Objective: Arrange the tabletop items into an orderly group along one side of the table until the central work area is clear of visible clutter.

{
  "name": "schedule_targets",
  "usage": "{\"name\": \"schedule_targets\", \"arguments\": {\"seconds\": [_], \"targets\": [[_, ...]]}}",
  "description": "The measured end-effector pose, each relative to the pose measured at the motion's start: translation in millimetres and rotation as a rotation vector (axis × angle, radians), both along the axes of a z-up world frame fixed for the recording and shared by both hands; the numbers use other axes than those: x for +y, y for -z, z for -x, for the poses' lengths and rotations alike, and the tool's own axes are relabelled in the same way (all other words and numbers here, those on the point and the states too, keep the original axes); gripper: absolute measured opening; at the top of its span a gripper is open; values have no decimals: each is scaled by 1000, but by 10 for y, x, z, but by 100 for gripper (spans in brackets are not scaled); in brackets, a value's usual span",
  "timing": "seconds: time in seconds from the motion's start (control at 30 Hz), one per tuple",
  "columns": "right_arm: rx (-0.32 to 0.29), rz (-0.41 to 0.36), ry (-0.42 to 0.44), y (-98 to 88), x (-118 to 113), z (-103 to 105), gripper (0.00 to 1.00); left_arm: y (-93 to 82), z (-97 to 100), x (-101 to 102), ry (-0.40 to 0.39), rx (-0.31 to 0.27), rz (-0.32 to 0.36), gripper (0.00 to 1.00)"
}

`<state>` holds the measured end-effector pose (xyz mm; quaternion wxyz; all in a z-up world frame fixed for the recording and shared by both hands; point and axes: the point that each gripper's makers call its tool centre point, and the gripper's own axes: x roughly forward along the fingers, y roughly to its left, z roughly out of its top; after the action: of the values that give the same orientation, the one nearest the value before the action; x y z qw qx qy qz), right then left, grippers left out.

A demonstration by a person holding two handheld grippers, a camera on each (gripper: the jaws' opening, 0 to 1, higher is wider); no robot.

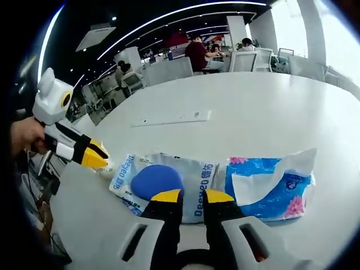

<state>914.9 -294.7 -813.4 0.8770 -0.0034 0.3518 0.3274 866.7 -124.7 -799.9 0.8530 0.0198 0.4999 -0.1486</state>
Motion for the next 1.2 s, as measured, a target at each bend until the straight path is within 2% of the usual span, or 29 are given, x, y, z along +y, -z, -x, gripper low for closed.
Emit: {"name": "schedule_targets", "arguments": {"seconds": [0.17, 0.23, 0.33, 0.4, 0.5, 0.67, 0.77, 0.83, 0.93, 1.1, 1.2], "targets": [[-19, -24, -10, -97, 55, 16, 21, -106, 51, 108, -28, -43, -1, 21], [-16, -39, -14, -167, 98, 83, 27, -146, 95, 160, -47, -60, 9, 24], [-27, -43, -25, -209, 113, 115, 32, -180, 194, 230, -71, -71, 21, 25], [-30, -44, -43, -243, 129, 169, 34, -215, 272, 294, -97, -101, 34, 26], [-46, -40, -70, -294, 134, 252, 43, -242, 392, 355, -111, -128, 43, 28], [-66, -37, -100, -343, 101, 337, 49, -274, 585, 450, -151, -169, 64, 31], [-83, -47, -111, -395, 60, 370, 54, -360, 698, 481, -189, -256, 85, 33], [-93, -52, -119, -437, 35, 404, 57, -378, 772, 491, -186, -279, 77, 34], [-107, -43, -127, -480, -48, 454, 59, -404, 940, 508, -202, -308, 68, 34], [-112, -24, -127, -443, -156, 484, 60, -461, 1162, 533, -232, -364, 65, 37], [-117, -42, -114, -474, -209, 515, 63, -454, 1308, 532, -241, -374, 62, 39]]}}
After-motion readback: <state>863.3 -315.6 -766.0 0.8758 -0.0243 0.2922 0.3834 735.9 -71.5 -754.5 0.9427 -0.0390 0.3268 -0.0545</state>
